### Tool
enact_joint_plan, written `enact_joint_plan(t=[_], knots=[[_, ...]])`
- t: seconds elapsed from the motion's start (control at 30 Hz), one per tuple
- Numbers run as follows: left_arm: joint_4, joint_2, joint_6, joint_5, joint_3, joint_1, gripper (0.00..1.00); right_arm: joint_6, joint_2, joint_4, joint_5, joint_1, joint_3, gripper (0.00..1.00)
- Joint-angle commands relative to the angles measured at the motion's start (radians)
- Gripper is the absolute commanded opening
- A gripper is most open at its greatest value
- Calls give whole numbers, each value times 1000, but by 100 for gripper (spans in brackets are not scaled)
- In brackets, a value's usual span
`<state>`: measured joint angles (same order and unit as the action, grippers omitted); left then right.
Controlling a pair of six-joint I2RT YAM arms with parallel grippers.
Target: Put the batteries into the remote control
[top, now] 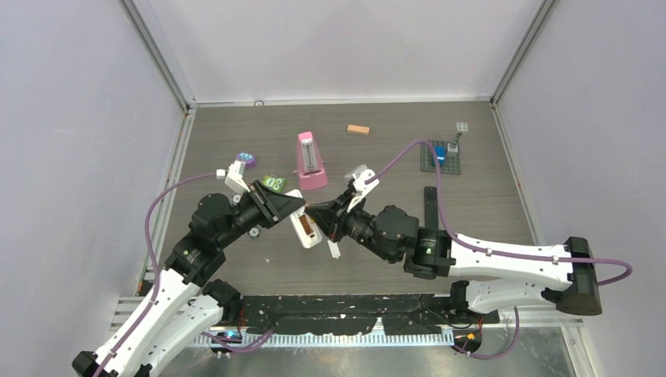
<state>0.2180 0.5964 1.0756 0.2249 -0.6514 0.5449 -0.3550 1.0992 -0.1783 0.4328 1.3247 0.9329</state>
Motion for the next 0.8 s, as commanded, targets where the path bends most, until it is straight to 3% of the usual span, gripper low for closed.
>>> enact_joint_plan(t=[0.0, 0.17, 0.77], knots=[[-4, -14, 75, 27, -62, 0, 0, 84, 41, -104, 9, 35, 32, 5], [75, -12, 107, 47, -107, 0, 0, 97, 60, -154, -12, 43, 7, 5], [54, -35, 175, 95, -113, -1, 0, 141, 73, -267, 26, 52, -104, 5]])
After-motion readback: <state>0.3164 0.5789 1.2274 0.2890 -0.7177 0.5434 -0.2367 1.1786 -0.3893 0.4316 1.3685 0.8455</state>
